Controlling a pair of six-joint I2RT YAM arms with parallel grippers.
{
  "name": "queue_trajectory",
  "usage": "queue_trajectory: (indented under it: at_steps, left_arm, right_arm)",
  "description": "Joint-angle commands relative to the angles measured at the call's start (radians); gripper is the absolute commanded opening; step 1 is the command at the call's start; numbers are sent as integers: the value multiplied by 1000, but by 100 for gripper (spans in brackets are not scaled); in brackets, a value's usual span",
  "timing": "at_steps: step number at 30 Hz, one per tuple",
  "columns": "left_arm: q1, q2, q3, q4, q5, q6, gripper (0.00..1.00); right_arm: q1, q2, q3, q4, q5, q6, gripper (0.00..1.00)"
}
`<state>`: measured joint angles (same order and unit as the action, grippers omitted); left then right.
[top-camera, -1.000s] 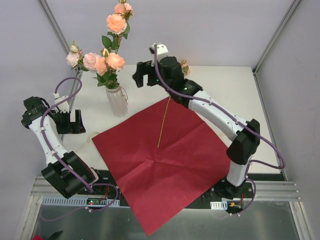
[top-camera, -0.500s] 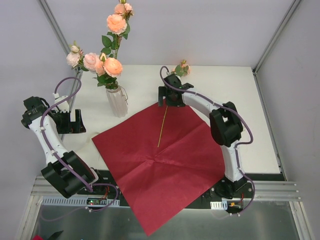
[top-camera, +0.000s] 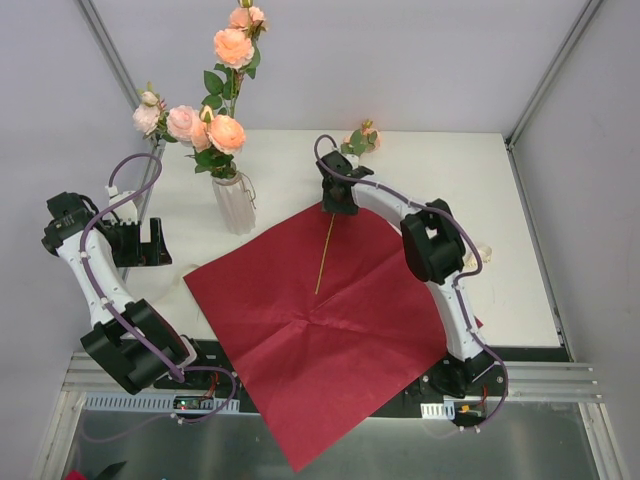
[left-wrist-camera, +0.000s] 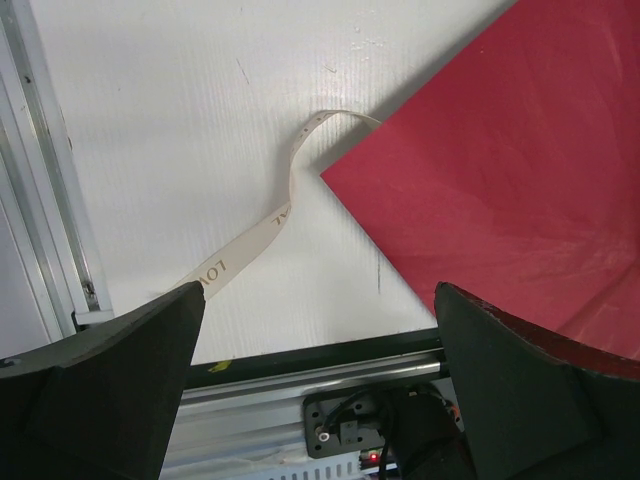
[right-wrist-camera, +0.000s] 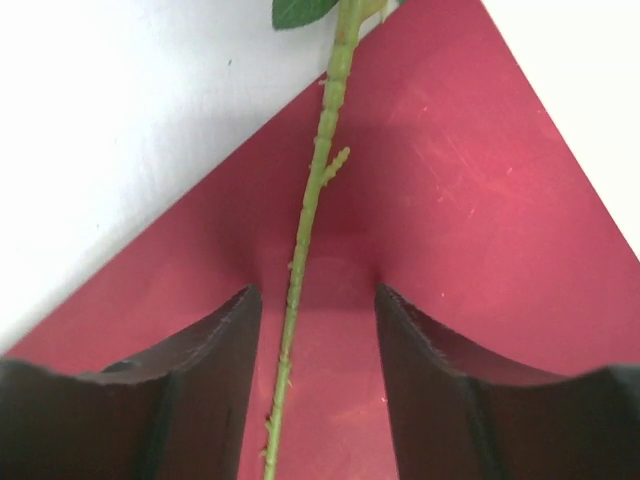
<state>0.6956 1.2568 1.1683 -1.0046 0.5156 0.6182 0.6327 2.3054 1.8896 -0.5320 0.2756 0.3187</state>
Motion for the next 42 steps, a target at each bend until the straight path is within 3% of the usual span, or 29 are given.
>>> queue_trajectory:
  at_steps: [1, 13, 17, 23, 27, 32, 33, 35, 39, 42]
  left_arm:
    - [12, 7, 30, -23, 20, 6, 99]
    - [15, 0, 16, -19, 6, 28, 99]
    - [16, 3, 14, -20, 8, 28, 99]
    - [18, 3, 17, -20, 4, 29, 99]
    - [19, 6, 18, -19, 7, 29, 99]
    - [25, 10, 10, -19, 9, 28, 99]
    - [27, 10, 10, -22, 12, 26, 99]
    - [31, 12, 14, -22, 18, 22, 99]
    - [41, 27, 33, -34, 29, 9, 99]
    - [45, 39, 47, -43, 35, 5, 99]
  right_arm:
    - [-1, 37, 91, -75, 76, 40, 48]
    - [7, 97, 149, -118, 96, 95, 17]
    - [7, 53, 108, -89, 105, 114, 1]
    - [7, -164, -78, 56, 148, 148, 1]
    - [5, -363, -220, 303, 157, 120, 1]
    - [22, -558, -280, 542, 106, -24, 1]
    - [31, -584, -297, 701, 74, -59, 1]
    - [59, -629, -311, 846, 18, -140, 1]
    - [148, -627, -239, 1183, -143, -327, 1]
    - [237, -583, -100, 1201, -199, -475, 1]
